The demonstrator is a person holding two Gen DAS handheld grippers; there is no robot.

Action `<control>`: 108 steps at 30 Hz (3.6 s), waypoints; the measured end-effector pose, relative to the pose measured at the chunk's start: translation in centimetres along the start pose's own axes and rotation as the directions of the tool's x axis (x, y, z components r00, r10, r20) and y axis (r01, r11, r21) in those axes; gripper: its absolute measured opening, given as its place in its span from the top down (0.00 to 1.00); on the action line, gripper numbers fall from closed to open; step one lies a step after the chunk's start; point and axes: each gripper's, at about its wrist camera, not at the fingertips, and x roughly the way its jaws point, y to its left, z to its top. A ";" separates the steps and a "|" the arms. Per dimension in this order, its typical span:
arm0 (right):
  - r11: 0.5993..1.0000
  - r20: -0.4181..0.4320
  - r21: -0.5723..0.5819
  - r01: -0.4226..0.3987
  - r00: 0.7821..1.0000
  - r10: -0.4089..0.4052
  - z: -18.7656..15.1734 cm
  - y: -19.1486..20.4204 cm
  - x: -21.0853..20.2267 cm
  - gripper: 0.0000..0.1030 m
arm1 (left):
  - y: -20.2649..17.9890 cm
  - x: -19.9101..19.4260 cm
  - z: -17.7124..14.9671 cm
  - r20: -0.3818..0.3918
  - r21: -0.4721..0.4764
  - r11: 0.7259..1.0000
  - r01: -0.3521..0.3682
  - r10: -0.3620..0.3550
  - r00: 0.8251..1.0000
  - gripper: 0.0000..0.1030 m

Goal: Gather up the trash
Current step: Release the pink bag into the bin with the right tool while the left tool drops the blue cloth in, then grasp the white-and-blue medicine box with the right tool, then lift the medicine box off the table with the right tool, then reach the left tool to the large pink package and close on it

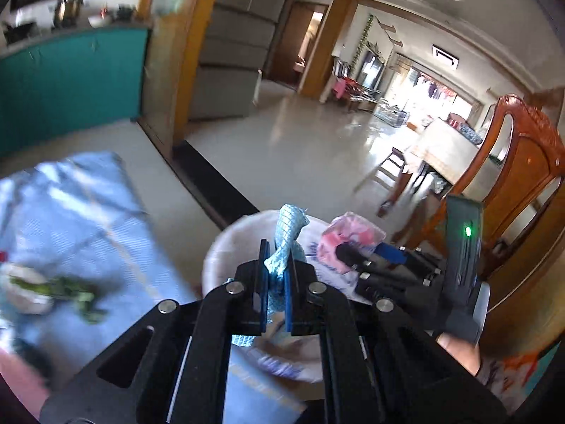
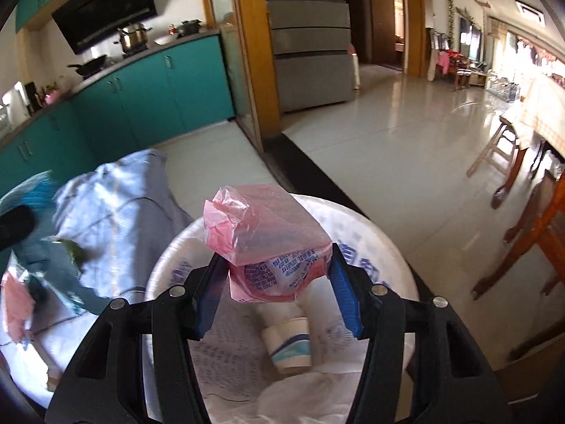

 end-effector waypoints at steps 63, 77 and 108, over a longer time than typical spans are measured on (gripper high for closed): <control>0.363 -0.453 -0.657 -0.661 0.731 0.511 -14.1 33.4 -3.7 0.55 | 14.6 -27.9 -18.9 -0.053 -0.369 0.636 -0.678 0.714 0.698 0.09; 0.519 -0.345 -0.640 -0.567 0.815 0.466 -9.8 25.2 -1.4 0.56 | 16.5 -27.3 -20.0 -0.099 -0.393 0.617 -0.682 0.709 0.698 0.09; 0.690 -0.334 -0.480 -0.542 0.840 0.428 -7.1 24.4 2.9 0.35 | 17.3 -19.8 -16.7 -0.104 -0.355 0.712 -0.605 0.614 0.783 0.07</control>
